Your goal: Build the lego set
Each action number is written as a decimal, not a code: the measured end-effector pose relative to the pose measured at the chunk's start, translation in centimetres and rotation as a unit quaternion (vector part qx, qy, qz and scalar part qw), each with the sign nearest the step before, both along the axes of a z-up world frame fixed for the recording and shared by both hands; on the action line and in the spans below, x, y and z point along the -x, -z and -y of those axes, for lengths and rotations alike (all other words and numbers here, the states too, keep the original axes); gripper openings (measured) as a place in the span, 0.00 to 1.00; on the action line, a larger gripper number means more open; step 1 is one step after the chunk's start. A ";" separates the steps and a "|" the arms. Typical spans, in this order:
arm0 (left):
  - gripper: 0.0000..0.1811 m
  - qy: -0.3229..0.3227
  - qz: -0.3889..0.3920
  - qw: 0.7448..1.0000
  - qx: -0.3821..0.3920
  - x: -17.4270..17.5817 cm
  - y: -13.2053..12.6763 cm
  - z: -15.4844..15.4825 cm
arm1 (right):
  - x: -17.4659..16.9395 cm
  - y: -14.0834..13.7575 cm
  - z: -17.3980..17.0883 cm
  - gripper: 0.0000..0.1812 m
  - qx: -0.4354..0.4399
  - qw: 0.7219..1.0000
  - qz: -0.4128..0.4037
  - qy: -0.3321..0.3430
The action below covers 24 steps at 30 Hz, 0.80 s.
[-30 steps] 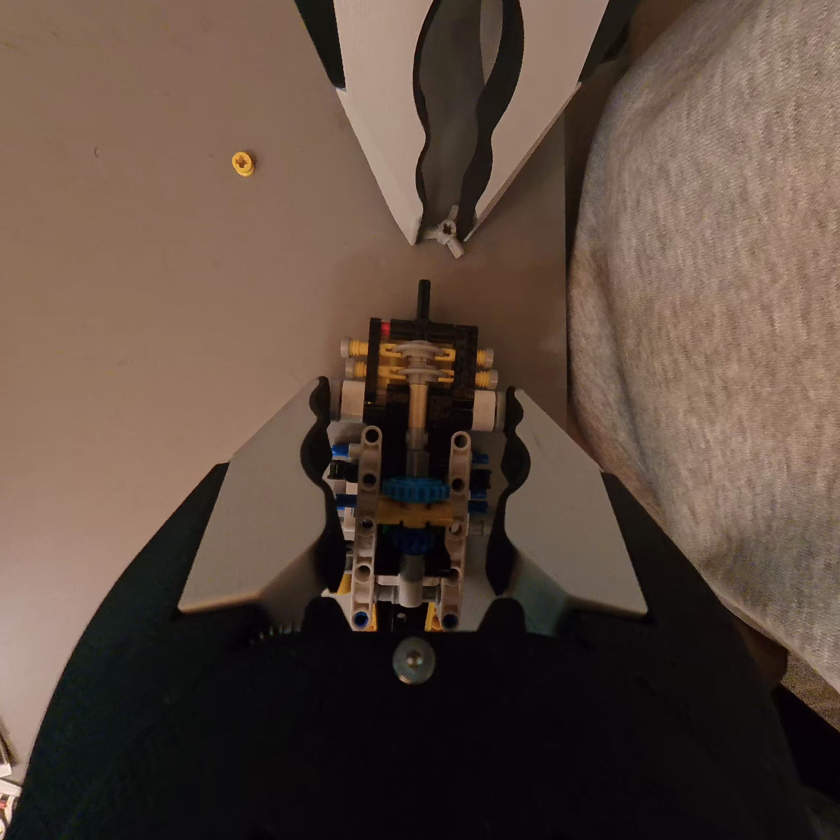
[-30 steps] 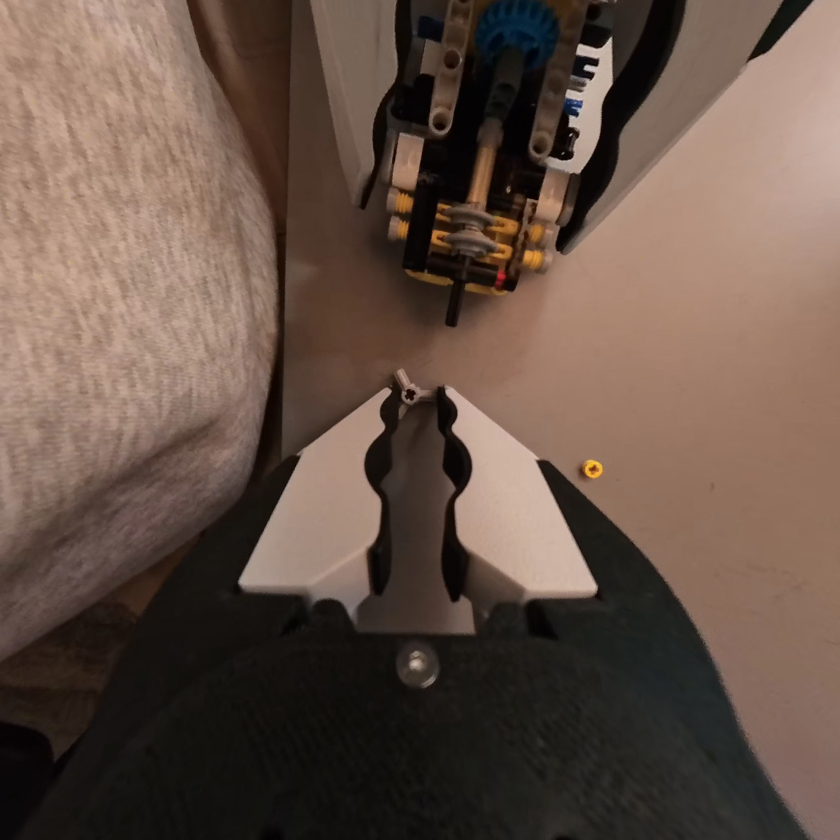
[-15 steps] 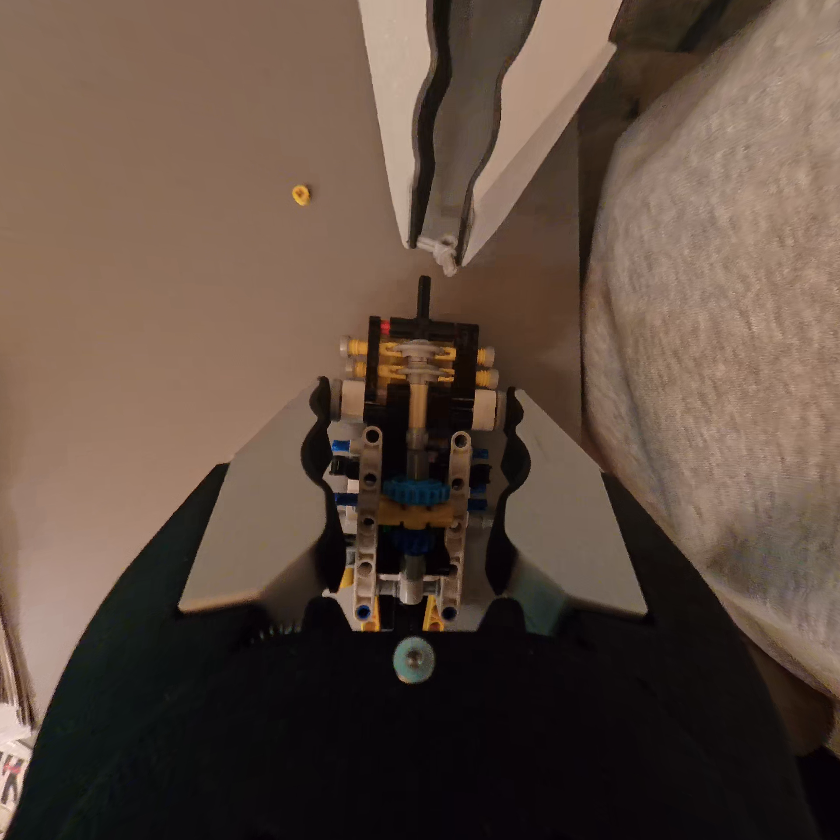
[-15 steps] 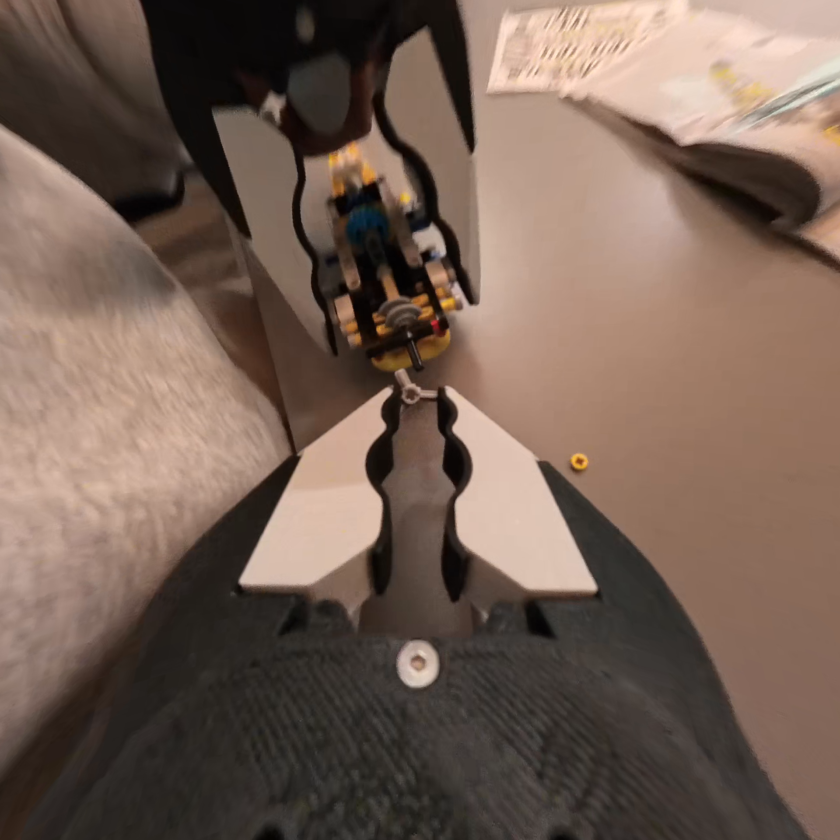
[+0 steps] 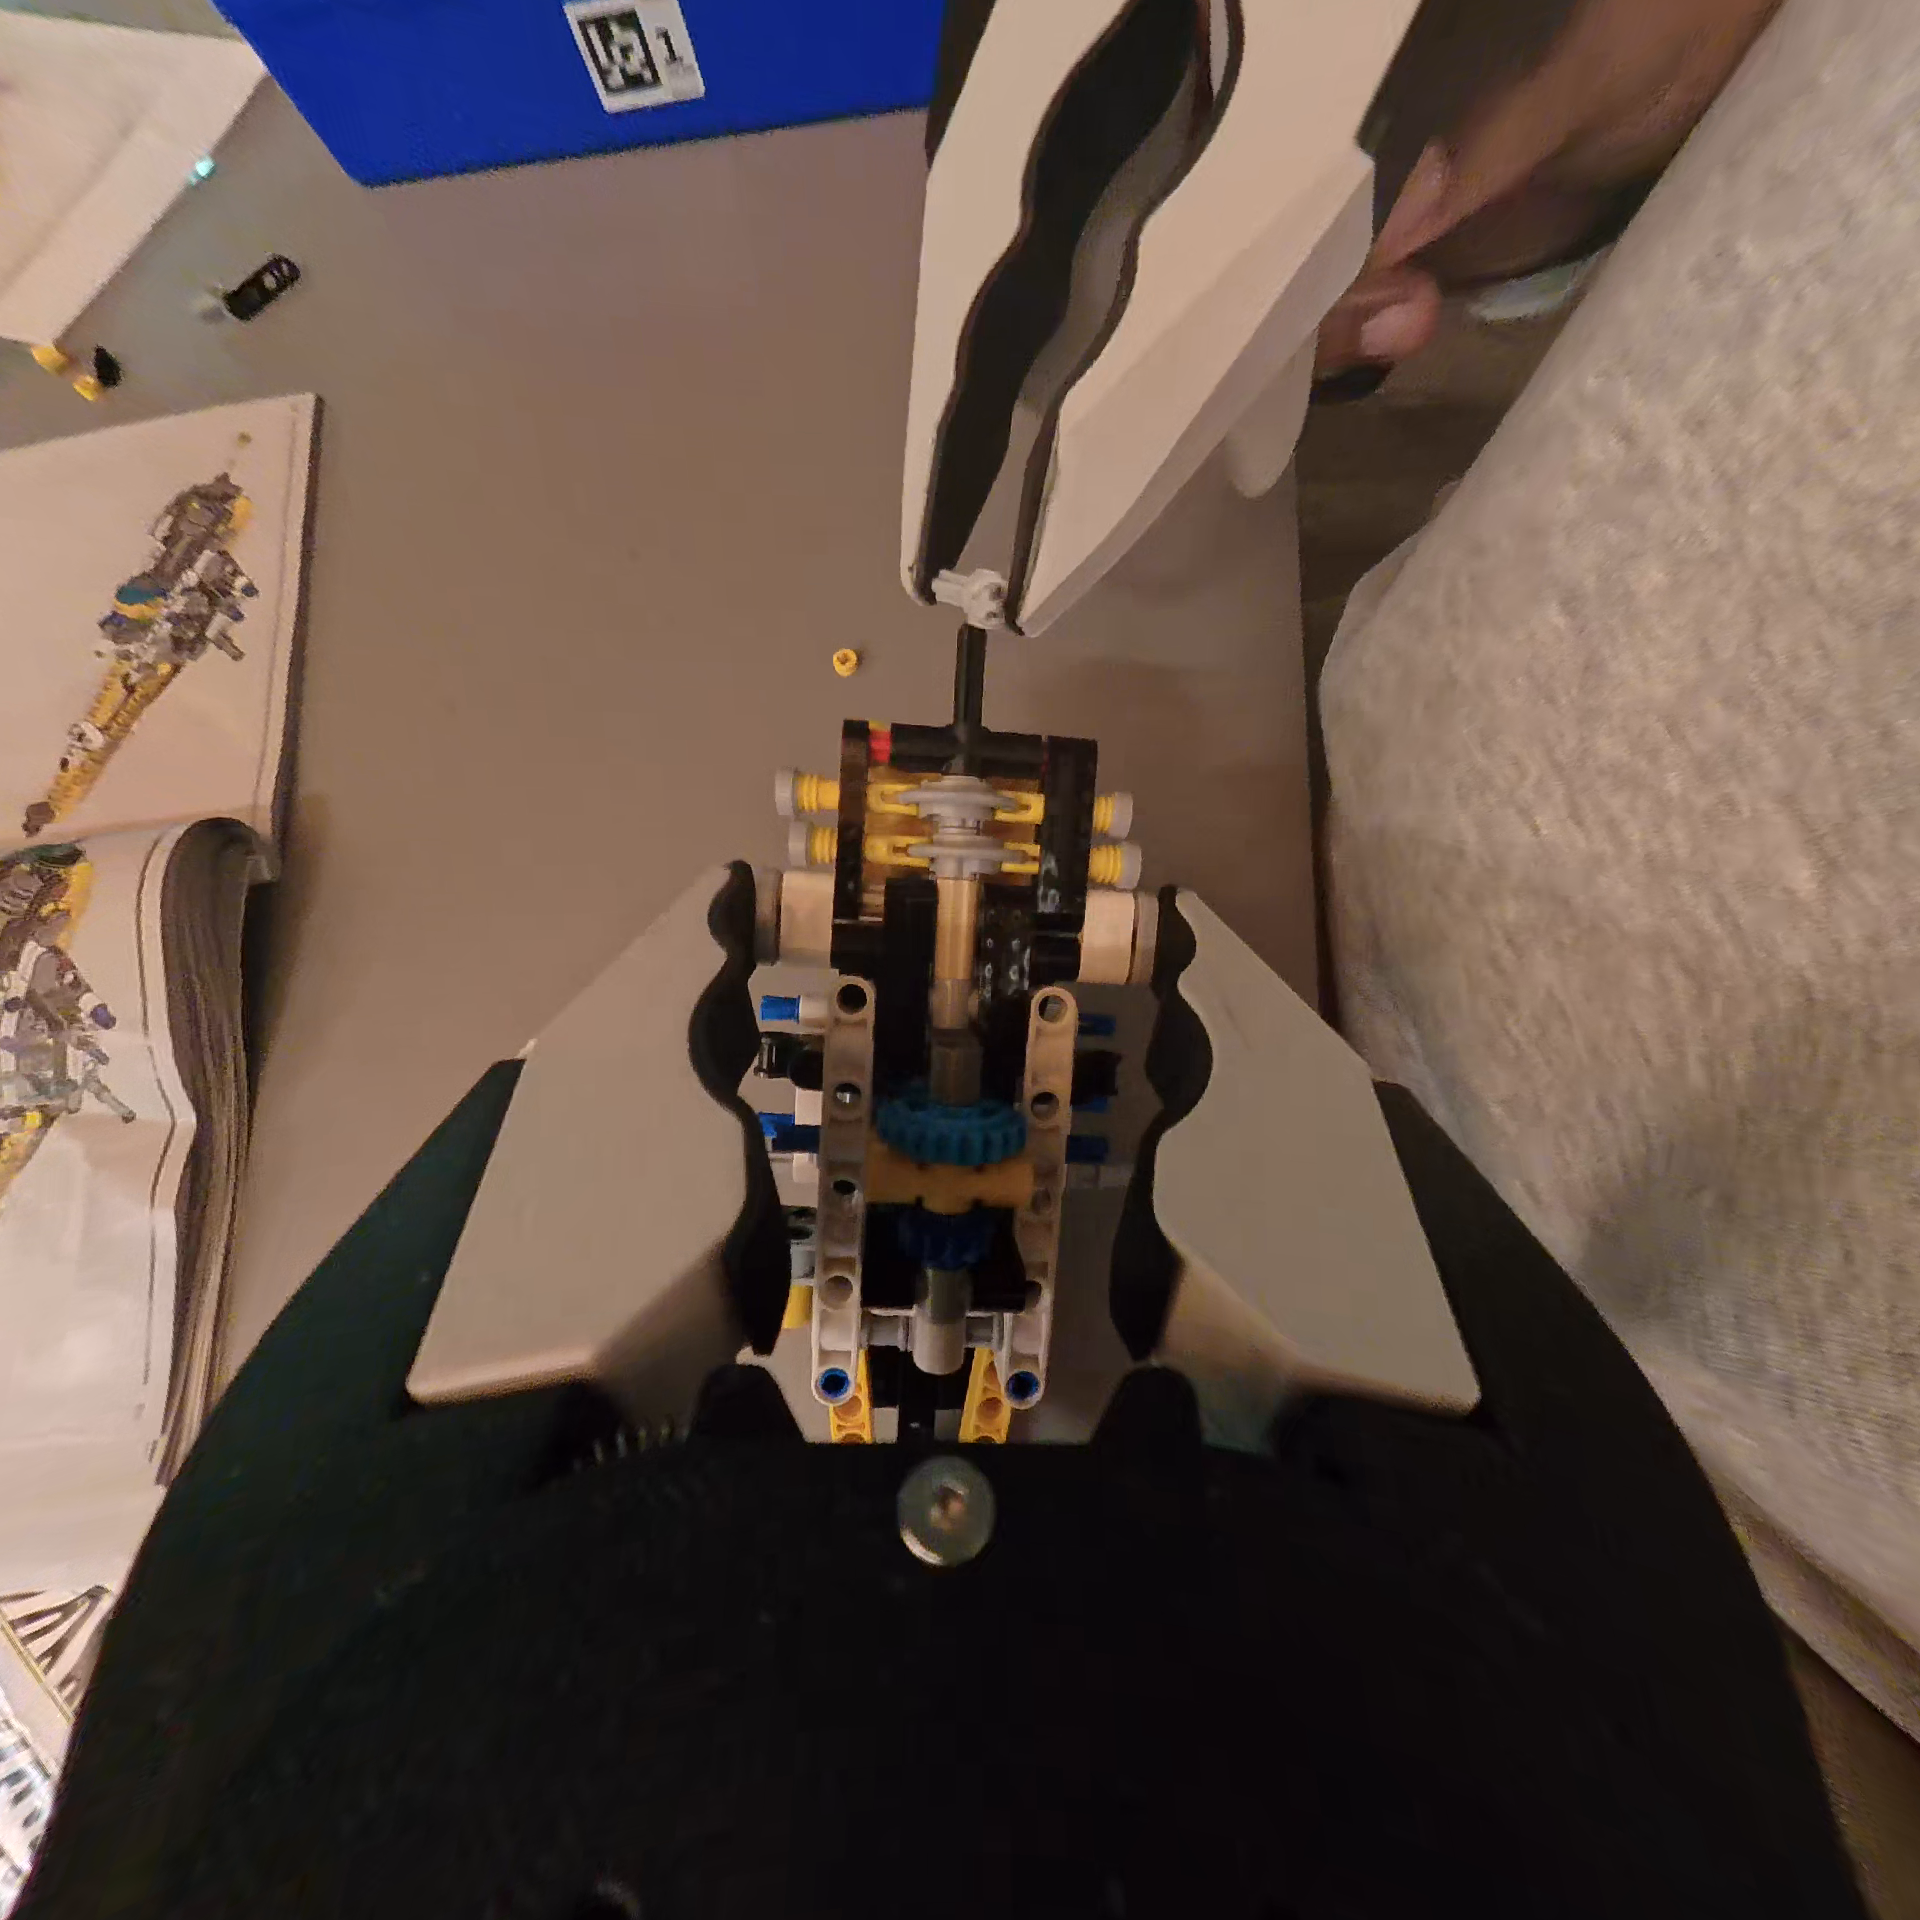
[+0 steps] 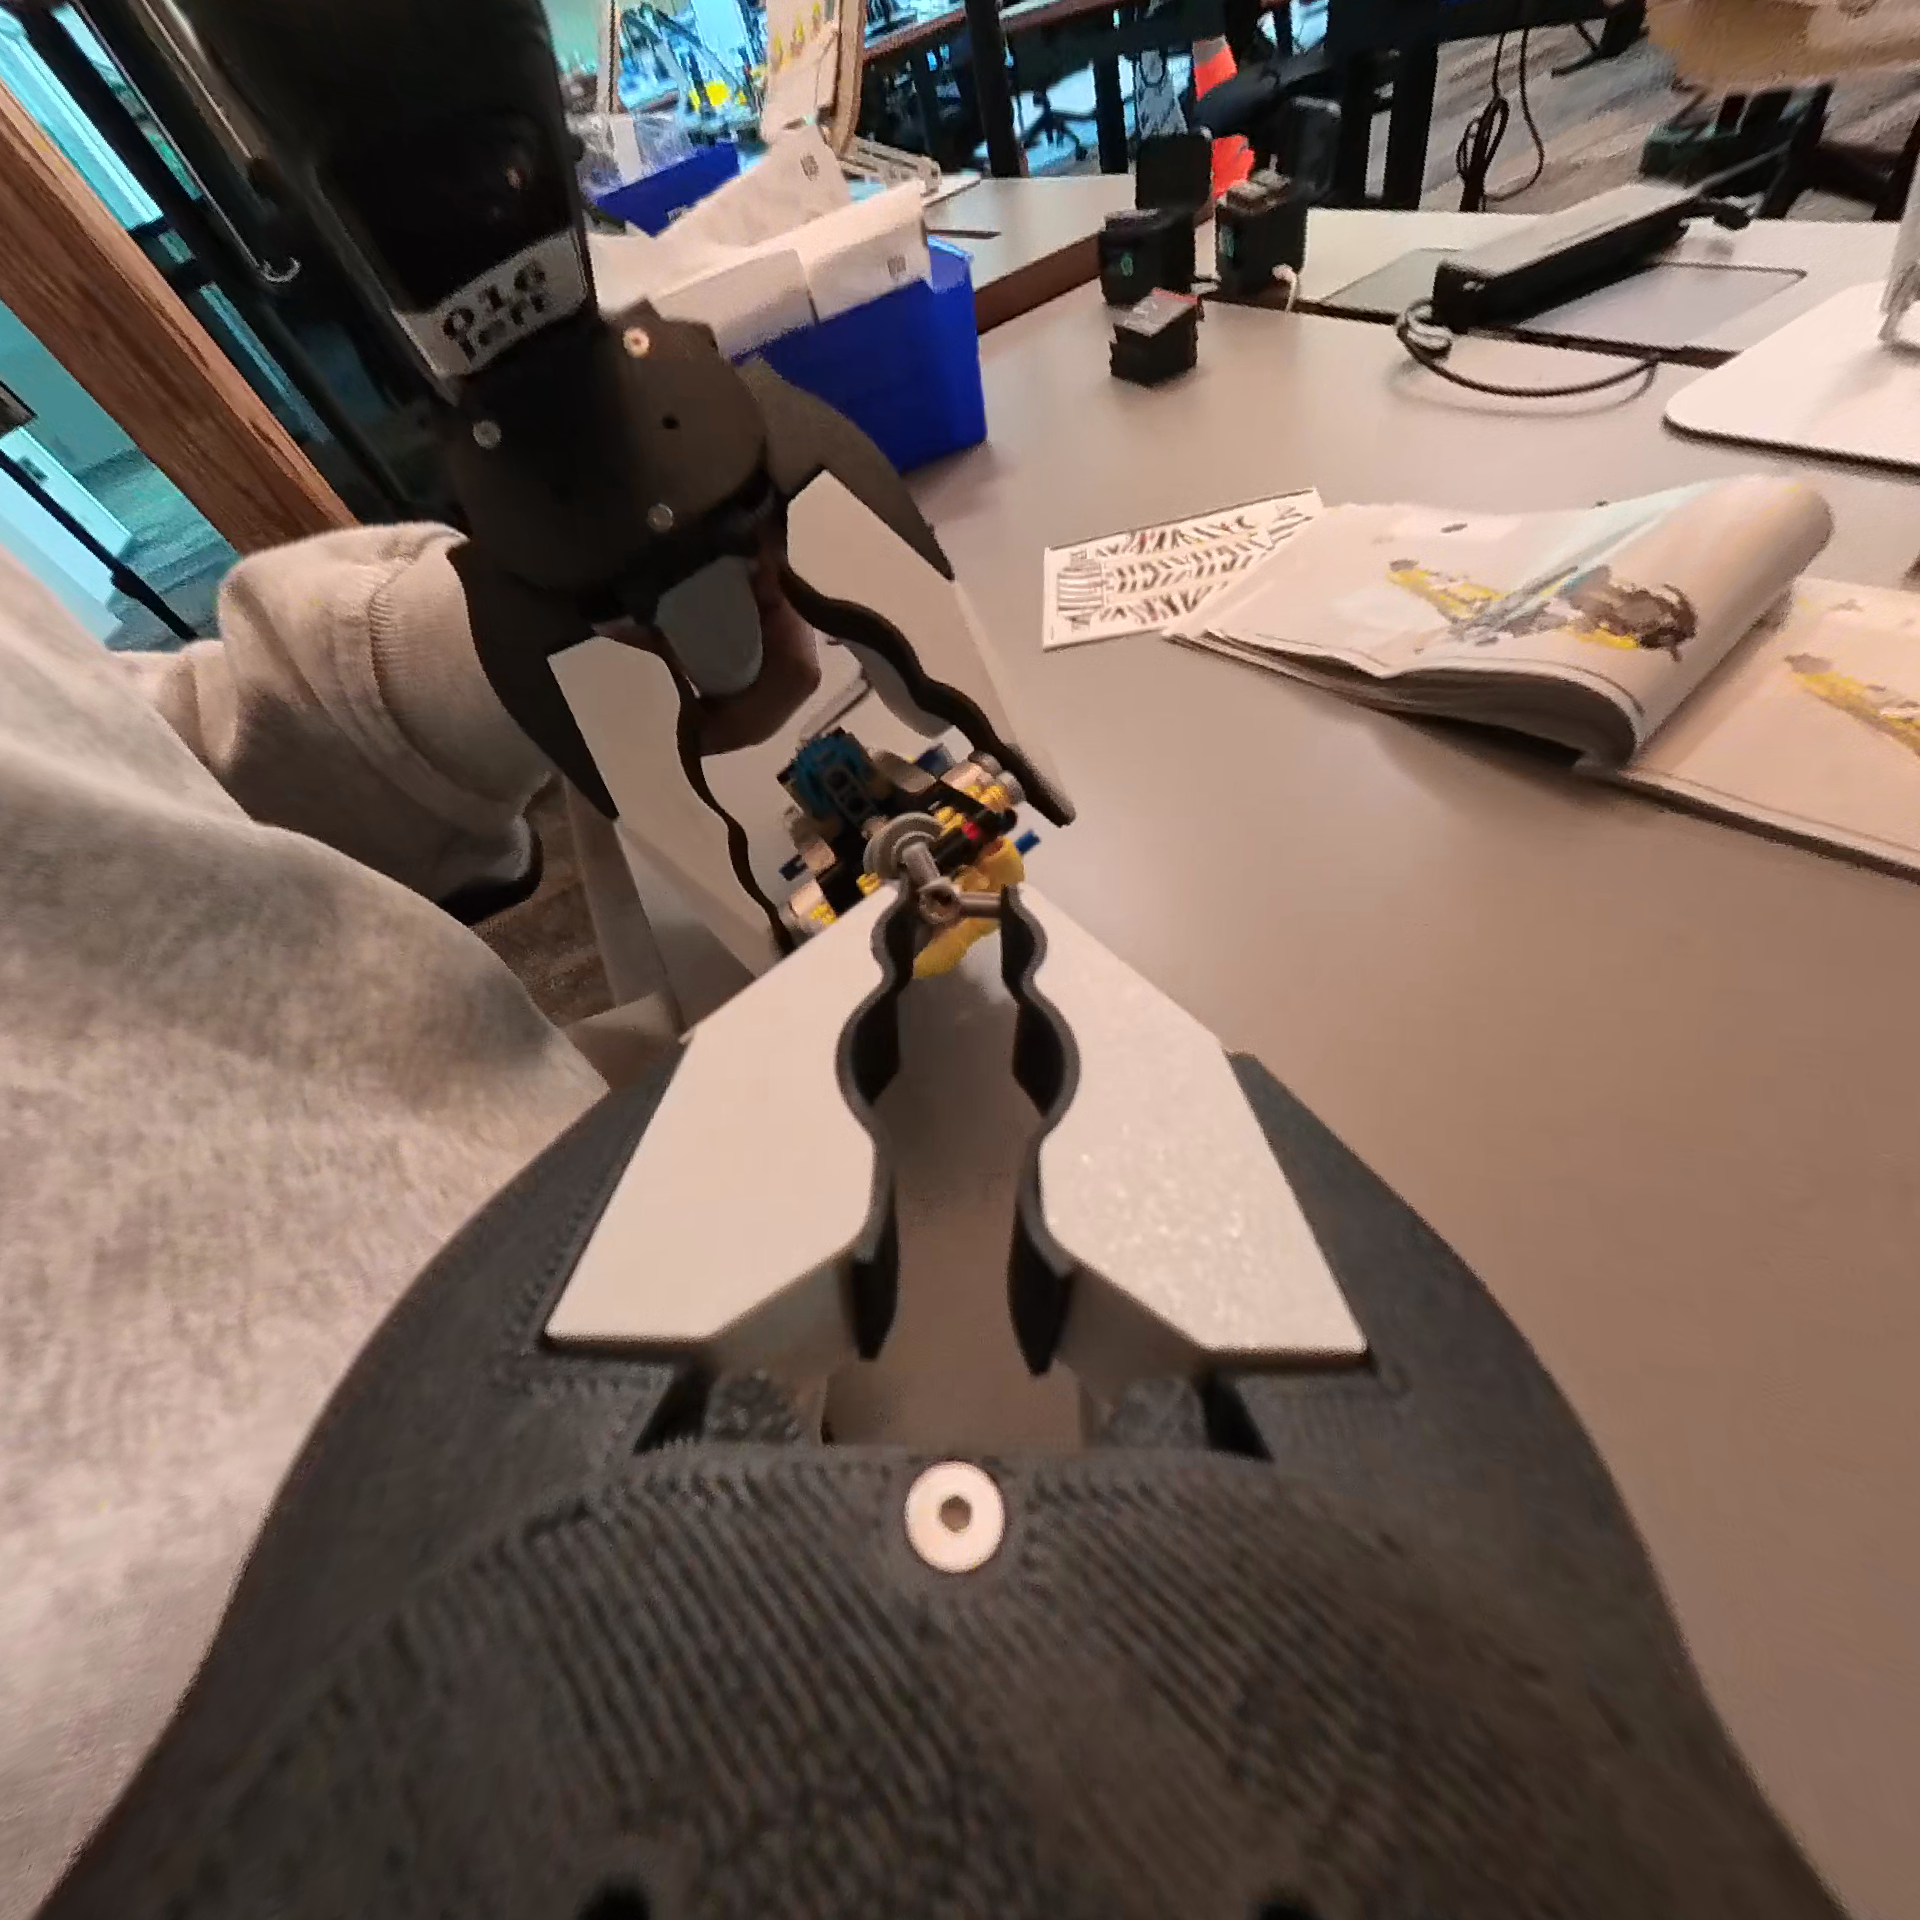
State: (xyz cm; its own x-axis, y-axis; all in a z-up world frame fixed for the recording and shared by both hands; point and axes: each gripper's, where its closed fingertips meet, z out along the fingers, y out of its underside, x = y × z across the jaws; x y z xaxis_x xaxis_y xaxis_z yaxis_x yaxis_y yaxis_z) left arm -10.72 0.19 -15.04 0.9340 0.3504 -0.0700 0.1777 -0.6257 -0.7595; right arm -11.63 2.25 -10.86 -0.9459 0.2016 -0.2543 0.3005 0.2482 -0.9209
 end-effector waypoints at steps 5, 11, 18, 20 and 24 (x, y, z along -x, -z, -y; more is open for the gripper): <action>0.41 0.019 0.001 0.998 -0.059 -1.4 -2.2 -0.2 | -1.2 -2.6 0.5 0.08 0.030 0.999 -0.018 -0.031; 0.41 0.046 0.010 0.996 -0.078 -2.3 -3.6 -0.2 | -2.5 -4.3 0.9 0.08 0.033 0.993 -0.069 -0.089; 0.41 0.064 0.004 0.996 -0.070 -2.7 -4.0 -0.9 | -3.4 -4.6 0.4 0.08 0.053 0.985 -0.102 -0.129; 0.41 0.066 0.004 0.995 -0.070 -2.7 -4.1 -1.0 | -3.3 -4.7 0.3 0.08 0.058 0.985 -0.097 -0.127; 0.41 0.066 0.002 0.995 -0.072 -2.5 -4.1 -1.0 | -3.2 -4.7 0.2 0.08 0.061 0.986 -0.092 -0.121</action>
State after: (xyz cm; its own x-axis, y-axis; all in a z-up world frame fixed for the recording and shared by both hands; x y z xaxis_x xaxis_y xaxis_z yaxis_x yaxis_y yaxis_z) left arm -8.21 1.24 -10.91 0.9729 0.2301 -0.0235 0.1047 -0.5288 -0.8423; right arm -8.43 2.02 -6.15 -0.9949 -0.0580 -0.0823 0.0709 0.1770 -0.9816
